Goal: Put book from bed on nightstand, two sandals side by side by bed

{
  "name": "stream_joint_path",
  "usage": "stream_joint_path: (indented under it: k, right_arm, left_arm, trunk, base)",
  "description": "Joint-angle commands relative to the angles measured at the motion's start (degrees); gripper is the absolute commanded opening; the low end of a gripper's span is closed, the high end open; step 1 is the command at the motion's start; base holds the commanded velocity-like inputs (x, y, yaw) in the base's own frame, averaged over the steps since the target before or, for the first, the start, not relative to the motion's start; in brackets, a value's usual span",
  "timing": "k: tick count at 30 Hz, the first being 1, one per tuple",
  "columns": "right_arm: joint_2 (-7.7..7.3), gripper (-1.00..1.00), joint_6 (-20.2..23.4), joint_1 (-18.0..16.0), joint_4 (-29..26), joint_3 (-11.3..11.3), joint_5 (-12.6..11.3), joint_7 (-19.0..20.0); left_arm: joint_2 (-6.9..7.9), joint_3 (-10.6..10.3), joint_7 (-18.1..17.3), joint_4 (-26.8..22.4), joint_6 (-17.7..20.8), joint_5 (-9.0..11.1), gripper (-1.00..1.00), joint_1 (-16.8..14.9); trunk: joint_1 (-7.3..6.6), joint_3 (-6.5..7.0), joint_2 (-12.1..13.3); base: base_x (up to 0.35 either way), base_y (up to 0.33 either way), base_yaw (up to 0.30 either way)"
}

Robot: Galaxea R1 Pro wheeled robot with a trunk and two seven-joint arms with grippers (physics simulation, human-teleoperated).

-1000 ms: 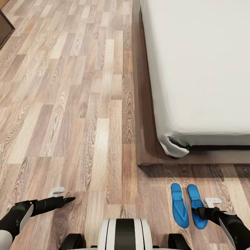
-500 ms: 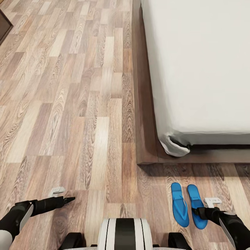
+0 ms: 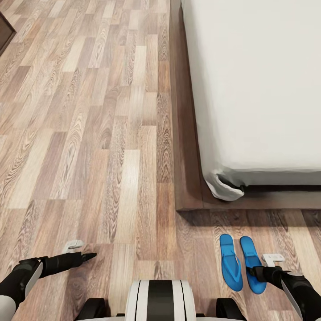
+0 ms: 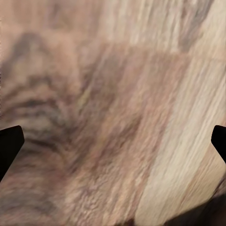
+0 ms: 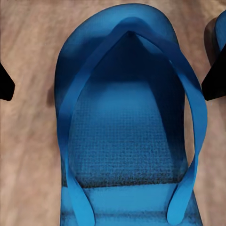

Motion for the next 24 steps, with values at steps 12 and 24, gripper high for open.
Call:
stream_joint_path:
  k: [12,24]
  right_arm:
    - [0.06,1.00,0.33,-0.01,-0.11,-0.35,0.60,0.52]
    - [0.05,1.00,0.29,-0.04,-0.11,-0.35,0.60,0.52]
  left_arm:
    - [0.00,0.14,-0.16,-0.01,0.55,0.23,1.00,-0.02]
    - [-0.04,-0.01,-0.16,-0.01,0.55,0.21,1.00,-0.02]
  trunk:
    - [-0.01,-0.03,-0.01]
    - [-0.24,1.97,0.11]
  base:
    - [0.000,0.000,0.000]
    - [0.000,0.000,0.000]
